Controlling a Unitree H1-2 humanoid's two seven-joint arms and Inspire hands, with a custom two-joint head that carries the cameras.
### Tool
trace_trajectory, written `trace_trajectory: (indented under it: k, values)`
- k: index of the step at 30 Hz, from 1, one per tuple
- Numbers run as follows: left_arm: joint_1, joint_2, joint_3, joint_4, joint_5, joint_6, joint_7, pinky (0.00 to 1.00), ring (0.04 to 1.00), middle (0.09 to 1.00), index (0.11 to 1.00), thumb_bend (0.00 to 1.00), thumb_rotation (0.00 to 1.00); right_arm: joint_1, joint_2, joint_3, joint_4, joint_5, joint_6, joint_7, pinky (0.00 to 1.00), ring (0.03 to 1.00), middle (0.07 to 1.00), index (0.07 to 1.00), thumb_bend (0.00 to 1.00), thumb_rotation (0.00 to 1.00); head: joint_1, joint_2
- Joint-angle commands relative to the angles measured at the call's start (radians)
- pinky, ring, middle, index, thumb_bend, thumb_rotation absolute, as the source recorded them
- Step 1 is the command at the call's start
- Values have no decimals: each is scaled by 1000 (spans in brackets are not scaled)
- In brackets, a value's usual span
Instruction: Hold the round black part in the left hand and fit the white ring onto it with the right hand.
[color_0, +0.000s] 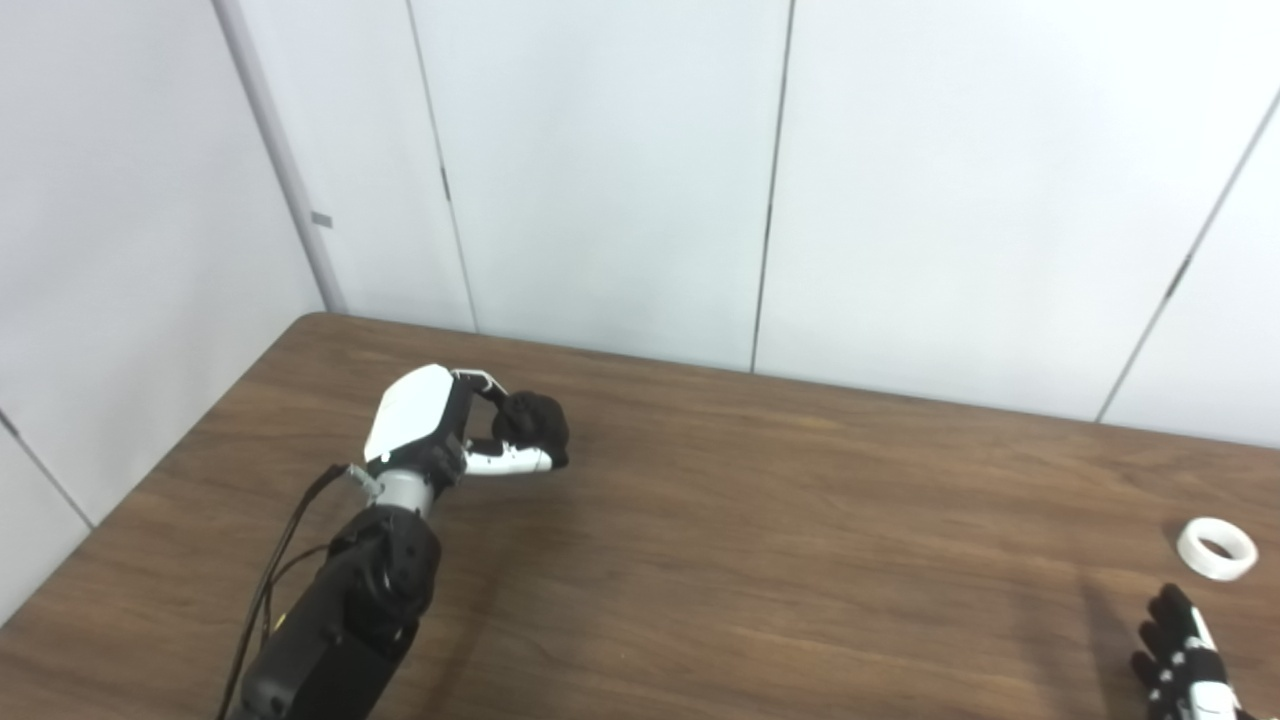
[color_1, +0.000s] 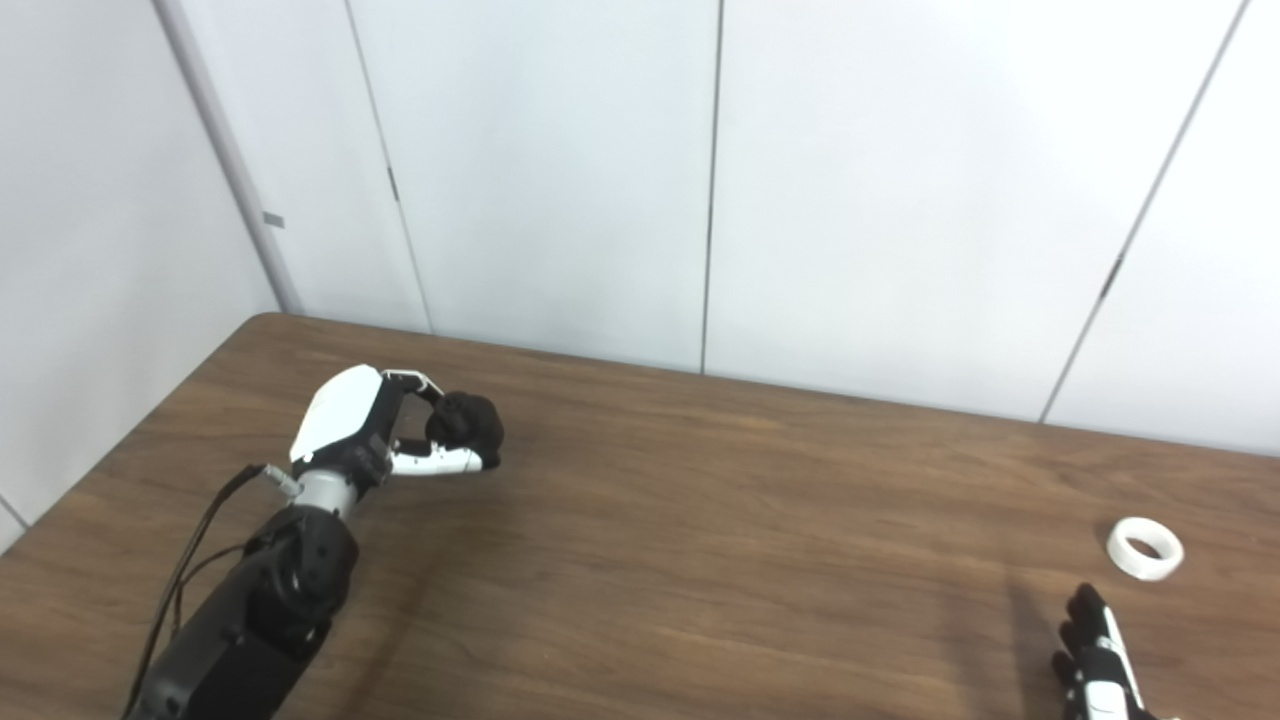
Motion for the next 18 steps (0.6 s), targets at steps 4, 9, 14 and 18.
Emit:
trace_trajectory:
  k: [4,9,14,18]
  values:
    - [5,-9,-26,-115,75,-19,-25,1000,859,742,483,524,55,-22,2,3,7,1,-59,3,1000,1000,1000,993,379,1000,-25,8]
    - [46,-46,-74,-194,127,-44,-56,1000,866,745,483,524,54,-30,9,9,38,-10,-98,-4,1000,1000,989,983,414,1000,-56,19]
    - [87,-83,-111,-241,169,-77,-72,1000,864,742,483,525,56,-31,17,14,44,-35,-104,-17,1000,988,962,967,478,1000,-86,36]
    - [122,-99,-146,-265,197,-134,-82,1000,865,743,483,524,55,-32,20,21,46,-42,-99,-21,1000,985,958,963,510,1000,-115,48]
